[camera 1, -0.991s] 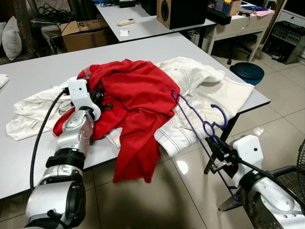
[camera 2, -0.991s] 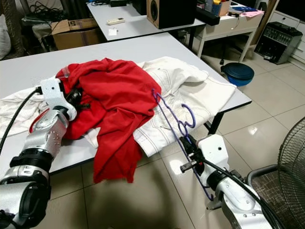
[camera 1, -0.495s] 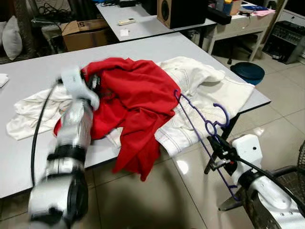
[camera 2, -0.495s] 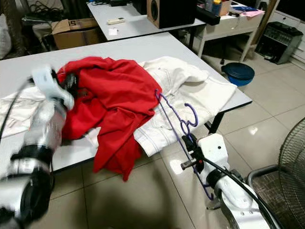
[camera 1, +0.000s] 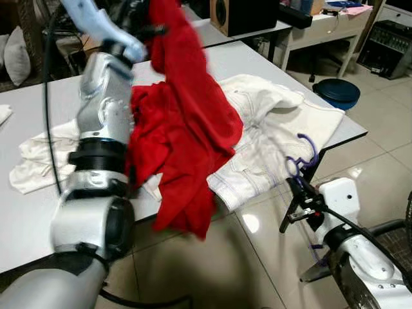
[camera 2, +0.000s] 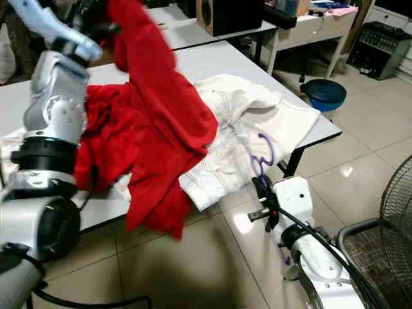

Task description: Hang hanger

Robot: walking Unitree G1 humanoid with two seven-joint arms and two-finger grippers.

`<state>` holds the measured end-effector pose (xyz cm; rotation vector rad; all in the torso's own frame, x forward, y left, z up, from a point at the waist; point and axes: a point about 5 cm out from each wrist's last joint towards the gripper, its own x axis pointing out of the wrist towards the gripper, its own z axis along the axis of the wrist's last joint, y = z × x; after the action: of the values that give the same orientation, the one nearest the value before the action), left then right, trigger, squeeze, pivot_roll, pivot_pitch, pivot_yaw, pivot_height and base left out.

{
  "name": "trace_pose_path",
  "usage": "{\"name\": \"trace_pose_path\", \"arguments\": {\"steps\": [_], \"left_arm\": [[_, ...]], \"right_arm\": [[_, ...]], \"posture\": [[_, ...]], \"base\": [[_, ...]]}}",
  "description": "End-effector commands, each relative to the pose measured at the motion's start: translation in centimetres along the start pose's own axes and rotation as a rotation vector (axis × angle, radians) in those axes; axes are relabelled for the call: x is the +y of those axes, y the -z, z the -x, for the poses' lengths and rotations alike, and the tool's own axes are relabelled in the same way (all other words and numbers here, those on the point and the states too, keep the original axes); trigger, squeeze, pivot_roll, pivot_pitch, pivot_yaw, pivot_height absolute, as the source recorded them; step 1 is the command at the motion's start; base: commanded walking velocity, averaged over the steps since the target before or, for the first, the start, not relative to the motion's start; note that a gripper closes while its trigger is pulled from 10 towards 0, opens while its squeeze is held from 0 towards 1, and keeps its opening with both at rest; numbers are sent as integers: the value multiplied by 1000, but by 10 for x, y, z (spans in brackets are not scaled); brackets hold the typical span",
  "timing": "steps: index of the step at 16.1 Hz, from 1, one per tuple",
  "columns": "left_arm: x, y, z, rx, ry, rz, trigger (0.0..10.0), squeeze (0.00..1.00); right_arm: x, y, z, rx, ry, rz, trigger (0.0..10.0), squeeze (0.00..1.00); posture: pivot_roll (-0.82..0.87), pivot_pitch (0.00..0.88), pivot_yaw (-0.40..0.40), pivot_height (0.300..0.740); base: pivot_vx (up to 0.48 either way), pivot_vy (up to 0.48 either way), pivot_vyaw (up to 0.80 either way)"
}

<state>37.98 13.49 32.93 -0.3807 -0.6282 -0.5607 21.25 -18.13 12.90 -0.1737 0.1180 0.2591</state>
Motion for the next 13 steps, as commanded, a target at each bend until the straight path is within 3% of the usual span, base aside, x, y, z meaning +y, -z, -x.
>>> {"name": "trace_pose_path", "arguments": {"steps": [1,2,4,6,7,9,10,11,12,13], "left_arm": [[-33,6,-3,40,199,57,0,0],[-55,37,9,169,307,68,0,0],[-68,78,34,392,380,-13,0,0],[-71,101,60,566,450,-37,510,0],[-70,102,66,602,466,-38,10000,0],[-62,94,87,706,578,-45,10000,0],[-58,91,96,754,624,-48,10000,322],[-57,90,98,768,635,-46,10000,322],[-57,86,108,821,688,3,10000,1000],[-57,79,120,888,758,47,10000,1000]], "right_arm": [[-4,-1,0,-20,39,-3,10000,0],[-7,-2,-3,-32,66,-7,10000,0],[-10,-4,-5,-42,88,-9,10000,0],[-13,-5,-5,-47,104,-13,10000,0],[-13,-4,-5,-47,107,-13,10000,0],[-13,-3,-4,-47,121,-19,10000,0],[-13,-2,-5,-47,125,-20,10000,0],[-13,-2,-5,-47,126,-20,10000,0],[-13,-2,-5,-47,133,-22,10000,0],[-15,-2,-4,-48,142,-22,10000,0]], "posture": [[-161,0,111,740],[-155,0,108,740],[-150,0,105,740],[-151,0,105,740],[-150,0,106,740],[-148,0,109,740],[-146,0,110,740],[-146,0,110,740],[-146,0,113,740],[-146,0,114,740]], "base": [[0,0,0],[0,0,0],[0,0,0],[0,0,0],[0,0,0],[0,0,0],[0,0,0],[0,0,0],[0,0,0],[0,0,0]]}}
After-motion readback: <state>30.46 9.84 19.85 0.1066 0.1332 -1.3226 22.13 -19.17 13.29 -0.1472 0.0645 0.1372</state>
